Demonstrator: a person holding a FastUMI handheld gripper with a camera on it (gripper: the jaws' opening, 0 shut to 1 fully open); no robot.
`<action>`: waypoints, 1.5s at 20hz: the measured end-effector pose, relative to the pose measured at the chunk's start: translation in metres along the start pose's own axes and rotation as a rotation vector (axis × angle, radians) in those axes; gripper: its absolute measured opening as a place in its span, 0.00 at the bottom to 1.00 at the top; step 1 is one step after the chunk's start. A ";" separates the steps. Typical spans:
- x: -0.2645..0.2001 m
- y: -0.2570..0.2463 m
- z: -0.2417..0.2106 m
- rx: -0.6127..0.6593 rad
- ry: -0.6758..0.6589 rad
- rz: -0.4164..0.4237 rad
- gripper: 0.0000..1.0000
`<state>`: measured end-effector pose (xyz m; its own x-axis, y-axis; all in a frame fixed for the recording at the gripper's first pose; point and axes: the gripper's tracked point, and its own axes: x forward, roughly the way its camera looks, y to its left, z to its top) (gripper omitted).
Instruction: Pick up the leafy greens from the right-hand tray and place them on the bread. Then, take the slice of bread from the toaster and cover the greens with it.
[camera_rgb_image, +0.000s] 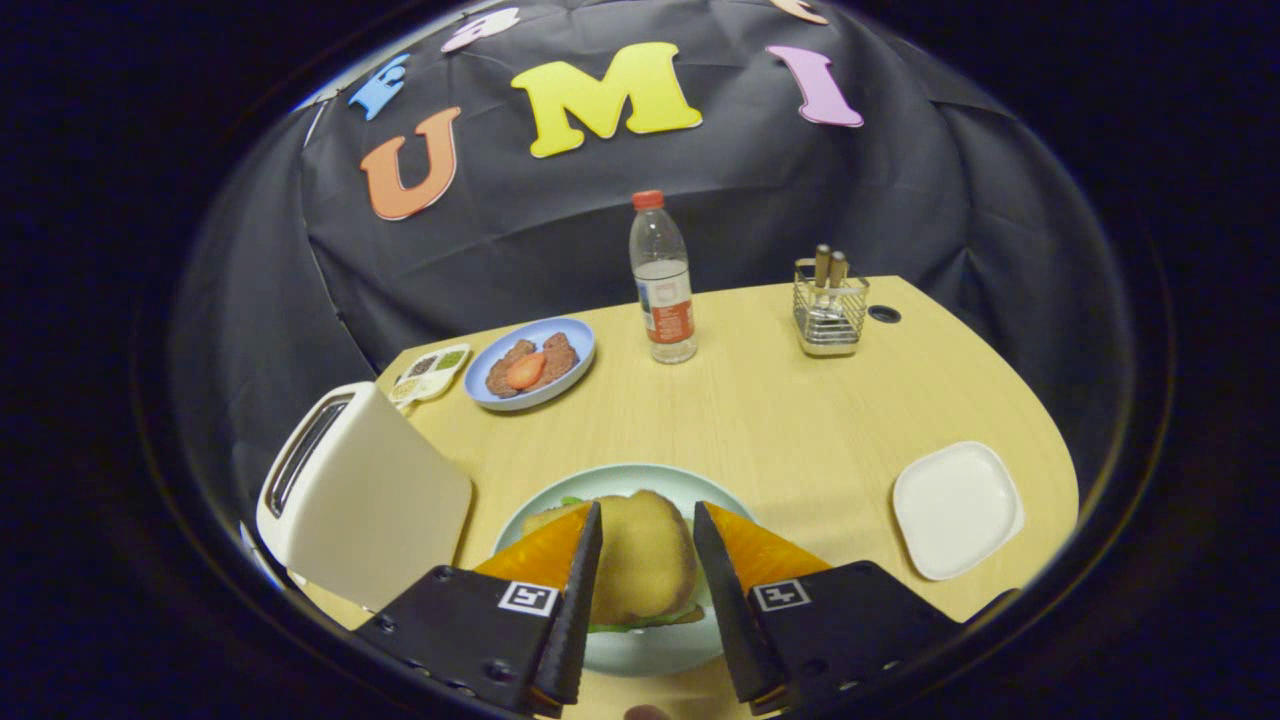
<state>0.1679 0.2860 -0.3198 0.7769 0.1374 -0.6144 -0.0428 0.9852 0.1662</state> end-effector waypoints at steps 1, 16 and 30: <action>-0.001 -0.008 0.003 0.006 -0.003 -0.005 0.56; -0.196 -0.140 0.179 -0.191 -0.444 -0.095 0.96; -0.385 -0.142 0.219 -0.101 -0.698 -0.059 0.96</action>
<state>0.0123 0.0706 0.0624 0.9995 0.0191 0.0235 -0.0203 0.9983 0.0549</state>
